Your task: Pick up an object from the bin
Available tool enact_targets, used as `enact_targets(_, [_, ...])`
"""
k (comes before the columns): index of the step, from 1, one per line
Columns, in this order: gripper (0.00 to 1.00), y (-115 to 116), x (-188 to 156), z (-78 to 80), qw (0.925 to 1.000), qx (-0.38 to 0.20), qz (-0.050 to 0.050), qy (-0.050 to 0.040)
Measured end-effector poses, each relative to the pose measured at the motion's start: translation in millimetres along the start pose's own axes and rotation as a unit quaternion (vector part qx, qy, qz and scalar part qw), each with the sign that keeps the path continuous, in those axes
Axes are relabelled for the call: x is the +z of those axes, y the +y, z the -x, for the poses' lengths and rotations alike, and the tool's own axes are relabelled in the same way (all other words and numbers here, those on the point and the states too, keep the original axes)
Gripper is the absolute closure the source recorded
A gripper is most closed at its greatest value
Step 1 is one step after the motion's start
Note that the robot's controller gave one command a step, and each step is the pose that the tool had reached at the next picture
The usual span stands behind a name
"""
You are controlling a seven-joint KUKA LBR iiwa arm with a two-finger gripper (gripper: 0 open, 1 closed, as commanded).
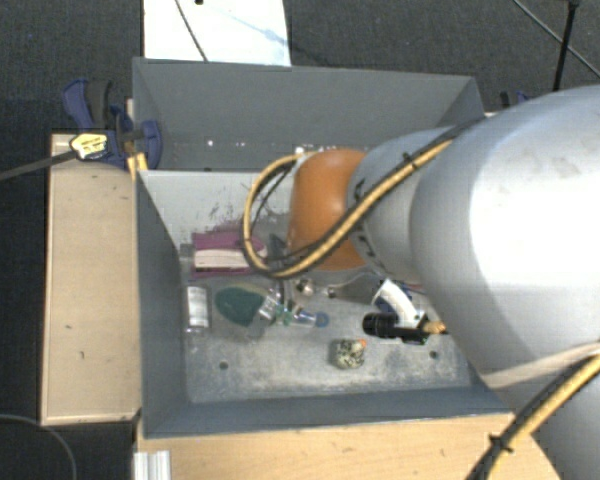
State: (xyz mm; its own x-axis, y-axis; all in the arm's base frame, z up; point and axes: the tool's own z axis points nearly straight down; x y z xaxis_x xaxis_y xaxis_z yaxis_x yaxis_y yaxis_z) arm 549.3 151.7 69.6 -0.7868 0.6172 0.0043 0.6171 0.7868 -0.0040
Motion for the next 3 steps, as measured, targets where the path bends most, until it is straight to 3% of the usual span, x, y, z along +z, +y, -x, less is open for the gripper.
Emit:
enact_targets(1, [1.0,-0.1,0.4,-0.3,1.0,0.0,0.0,0.0004])
enact_targets(2, [1.0,-0.4,-5.9,-0.2,1.0,0.0,0.001,-0.0012])
enact_targets(3, [1.0,0.1,-34.9,0.3,1.0,-0.002,0.004,-0.0033])
